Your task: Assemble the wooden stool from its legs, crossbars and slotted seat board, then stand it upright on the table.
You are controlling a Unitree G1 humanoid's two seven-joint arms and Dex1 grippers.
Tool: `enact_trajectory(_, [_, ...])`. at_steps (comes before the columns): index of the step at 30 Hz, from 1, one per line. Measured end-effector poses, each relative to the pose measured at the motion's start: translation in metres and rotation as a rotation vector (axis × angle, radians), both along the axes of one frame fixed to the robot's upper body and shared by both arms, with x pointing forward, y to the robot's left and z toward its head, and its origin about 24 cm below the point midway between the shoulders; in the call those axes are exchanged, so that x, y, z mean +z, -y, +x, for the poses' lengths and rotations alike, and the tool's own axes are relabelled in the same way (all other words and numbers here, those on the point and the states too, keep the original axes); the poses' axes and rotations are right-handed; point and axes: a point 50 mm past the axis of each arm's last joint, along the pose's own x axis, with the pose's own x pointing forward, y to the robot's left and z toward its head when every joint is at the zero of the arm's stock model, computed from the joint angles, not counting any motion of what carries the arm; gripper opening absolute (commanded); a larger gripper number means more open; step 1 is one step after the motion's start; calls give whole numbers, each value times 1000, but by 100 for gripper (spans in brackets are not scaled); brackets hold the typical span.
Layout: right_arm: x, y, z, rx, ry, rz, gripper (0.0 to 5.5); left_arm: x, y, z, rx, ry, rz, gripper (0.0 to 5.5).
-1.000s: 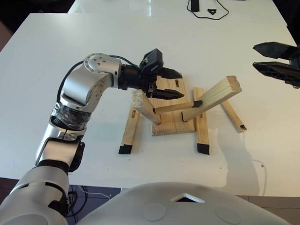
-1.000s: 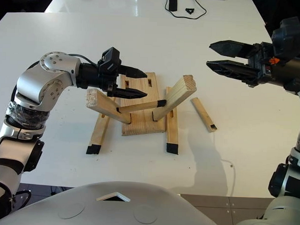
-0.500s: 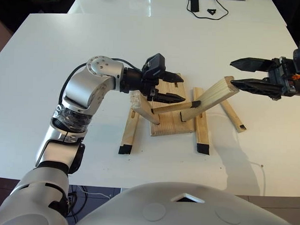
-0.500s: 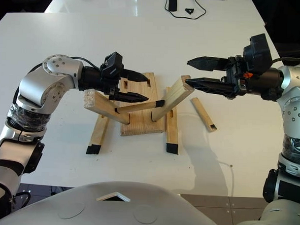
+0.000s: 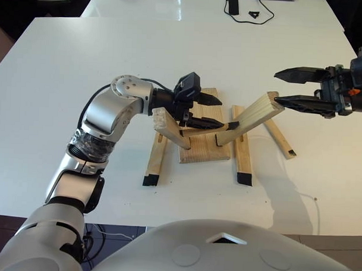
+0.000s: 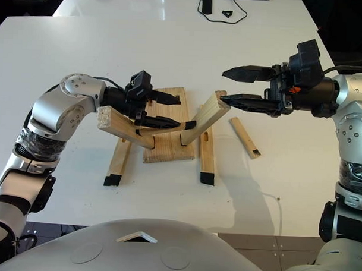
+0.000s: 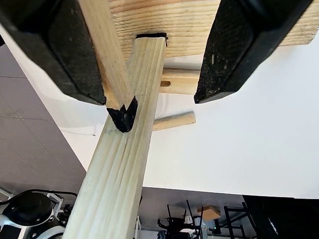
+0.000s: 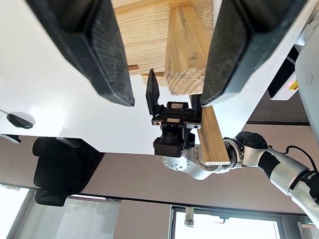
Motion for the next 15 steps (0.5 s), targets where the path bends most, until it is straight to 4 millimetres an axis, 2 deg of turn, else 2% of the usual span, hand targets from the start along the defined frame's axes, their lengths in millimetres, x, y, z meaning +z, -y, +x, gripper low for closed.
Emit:
enact_trajectory(5, [1, -1, 2, -2, 7, -26, 247, -6, 1, 3, -12, 27, -12, 328])
enact_trajectory(15, [0, -7, 8, 3, 42, -73, 247, -12, 12, 13, 46, -64, -48, 328])
